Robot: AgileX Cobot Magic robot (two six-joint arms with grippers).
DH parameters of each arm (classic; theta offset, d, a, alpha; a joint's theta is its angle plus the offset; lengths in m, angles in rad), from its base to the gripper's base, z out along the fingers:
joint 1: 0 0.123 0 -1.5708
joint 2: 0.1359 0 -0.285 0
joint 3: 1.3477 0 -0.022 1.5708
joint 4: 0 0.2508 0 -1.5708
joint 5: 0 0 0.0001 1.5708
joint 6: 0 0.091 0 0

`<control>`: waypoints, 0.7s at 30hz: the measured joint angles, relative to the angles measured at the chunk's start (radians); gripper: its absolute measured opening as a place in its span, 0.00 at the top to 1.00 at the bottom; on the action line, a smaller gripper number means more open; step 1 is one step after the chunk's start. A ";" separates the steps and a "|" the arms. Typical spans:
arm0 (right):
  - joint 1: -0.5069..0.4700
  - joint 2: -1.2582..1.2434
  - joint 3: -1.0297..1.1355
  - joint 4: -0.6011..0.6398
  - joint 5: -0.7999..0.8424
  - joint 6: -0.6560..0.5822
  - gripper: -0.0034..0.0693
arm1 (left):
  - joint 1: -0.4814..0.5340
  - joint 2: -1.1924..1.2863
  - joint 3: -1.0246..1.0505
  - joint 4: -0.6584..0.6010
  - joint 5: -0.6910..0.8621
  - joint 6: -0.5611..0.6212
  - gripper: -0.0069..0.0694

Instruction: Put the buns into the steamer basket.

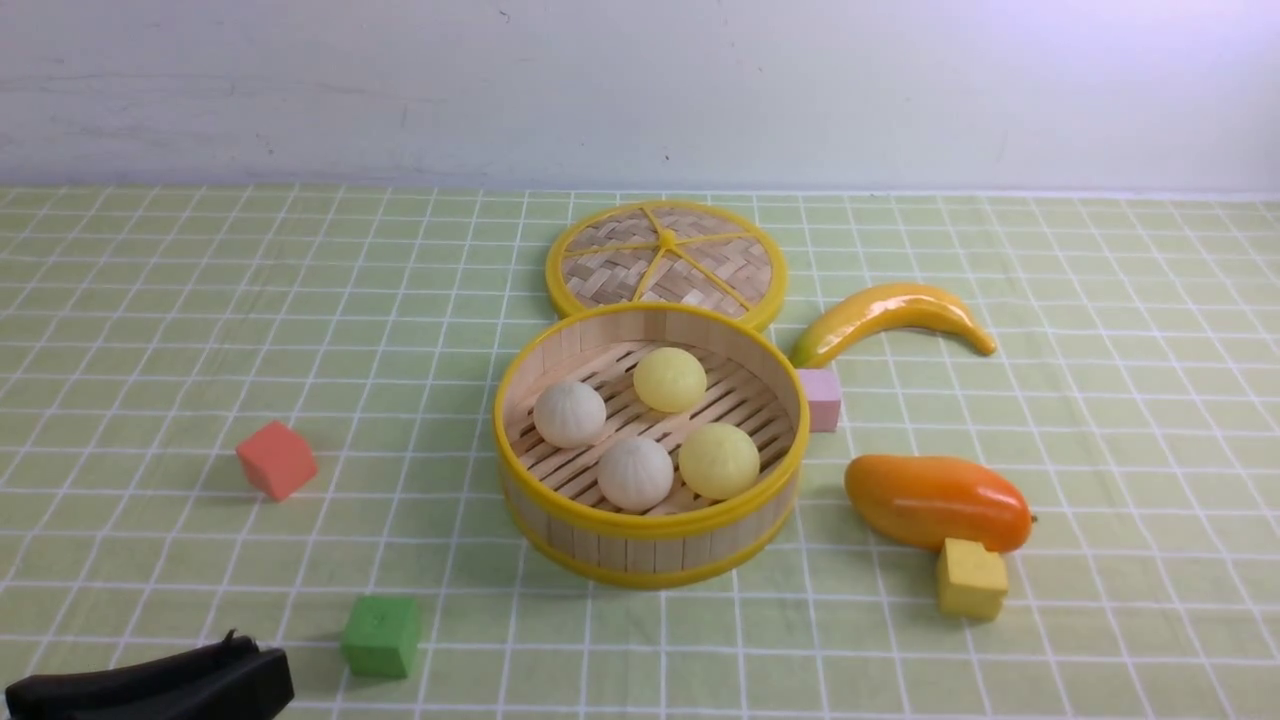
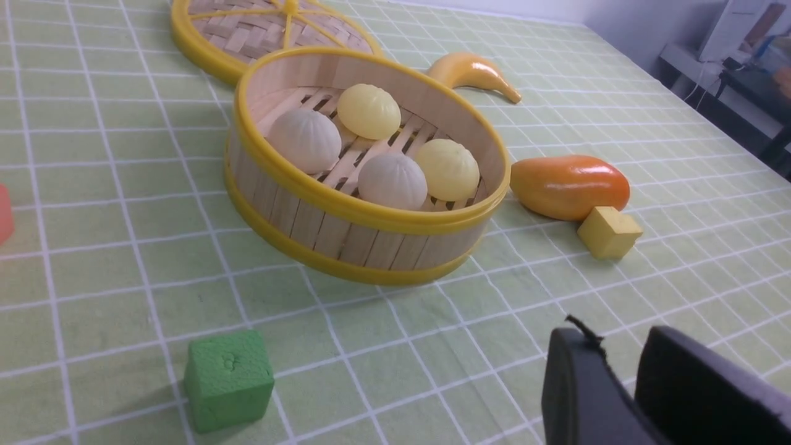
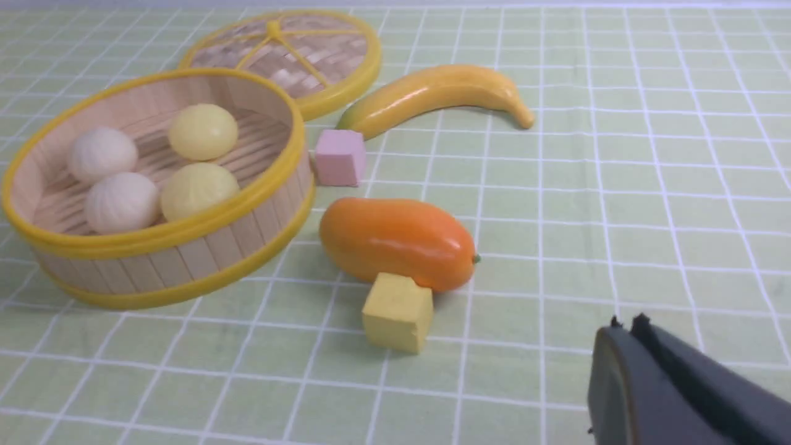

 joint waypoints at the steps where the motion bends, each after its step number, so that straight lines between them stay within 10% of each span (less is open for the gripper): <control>1: -0.018 -0.109 0.095 0.000 -0.021 0.000 0.97 | 0.000 0.000 0.000 0.000 0.000 0.000 0.72; 21: -0.038 -0.266 0.272 0.001 -0.005 0.000 0.97 | 0.000 -0.001 0.000 0.000 0.009 0.000 0.70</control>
